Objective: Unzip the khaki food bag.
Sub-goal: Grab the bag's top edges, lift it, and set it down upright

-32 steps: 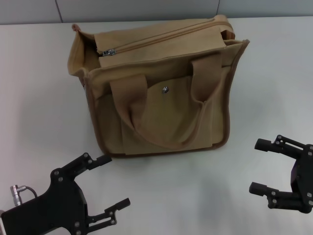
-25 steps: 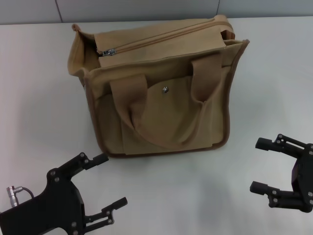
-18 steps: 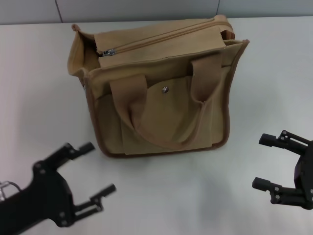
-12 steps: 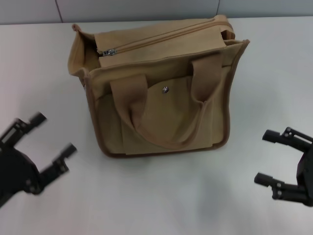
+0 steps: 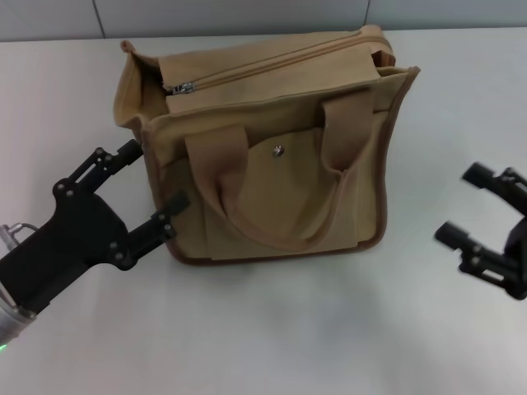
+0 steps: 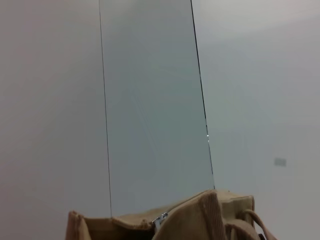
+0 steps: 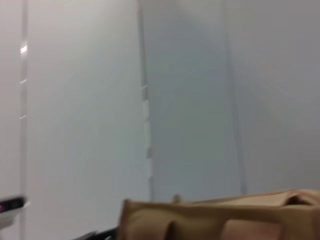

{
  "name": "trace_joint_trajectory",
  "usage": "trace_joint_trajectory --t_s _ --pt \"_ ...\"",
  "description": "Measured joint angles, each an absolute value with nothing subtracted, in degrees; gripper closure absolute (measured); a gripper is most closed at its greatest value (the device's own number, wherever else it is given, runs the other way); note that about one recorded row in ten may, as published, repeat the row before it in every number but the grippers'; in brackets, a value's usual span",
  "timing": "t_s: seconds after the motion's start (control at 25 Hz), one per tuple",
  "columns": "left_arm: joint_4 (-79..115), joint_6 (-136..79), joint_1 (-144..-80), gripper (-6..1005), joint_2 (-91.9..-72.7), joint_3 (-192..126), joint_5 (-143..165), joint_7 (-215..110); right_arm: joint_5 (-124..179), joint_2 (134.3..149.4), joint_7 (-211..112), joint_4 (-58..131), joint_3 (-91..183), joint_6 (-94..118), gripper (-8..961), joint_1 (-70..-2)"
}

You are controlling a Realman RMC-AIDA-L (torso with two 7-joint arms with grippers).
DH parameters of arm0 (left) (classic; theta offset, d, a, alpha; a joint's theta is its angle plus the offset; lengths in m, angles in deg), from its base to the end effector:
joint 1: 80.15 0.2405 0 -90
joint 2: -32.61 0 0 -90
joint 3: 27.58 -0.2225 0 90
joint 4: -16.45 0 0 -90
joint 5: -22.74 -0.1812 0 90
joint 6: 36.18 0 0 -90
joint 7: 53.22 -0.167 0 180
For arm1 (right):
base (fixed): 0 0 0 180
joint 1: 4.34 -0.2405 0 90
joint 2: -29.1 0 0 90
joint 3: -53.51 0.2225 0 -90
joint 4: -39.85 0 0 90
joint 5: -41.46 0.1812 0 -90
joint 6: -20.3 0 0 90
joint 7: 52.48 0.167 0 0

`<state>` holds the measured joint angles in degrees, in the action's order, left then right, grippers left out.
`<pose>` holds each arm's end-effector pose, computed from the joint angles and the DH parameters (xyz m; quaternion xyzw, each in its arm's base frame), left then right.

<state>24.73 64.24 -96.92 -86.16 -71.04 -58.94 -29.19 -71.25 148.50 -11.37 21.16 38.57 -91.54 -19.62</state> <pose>-0.2299 0.2250 -0.0060 -0.8399 -0.0592 -0.4193 0.3396 0.2368 0.2030 0.0188 -0.8472 0.1144 0.4488 0.2602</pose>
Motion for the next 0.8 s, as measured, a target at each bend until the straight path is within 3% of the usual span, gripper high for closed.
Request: trace_joint_trajectory --t_s 0.32,0.56,0.8 --pt "17.8 61.9 -99.2 226 -86.52 -67.2 -57.9 -35.5 -58.4 148.30 -12.1 25.4 38.7 -89.5 105 -17.4" --pt "11.2 61.1 -100.7 440 -86.57 -62.2 -57.8 -41.4 -51.4 148.29 -14.3 27.6 38.8 -89.3 105 -17.6" --pt "8.4 61.1 -101.9 579 -86.57 -61.3 -57.7 -45.7 -47.7 148.21 -13.9 27.4 39.0 -89.5 106 -17.3"
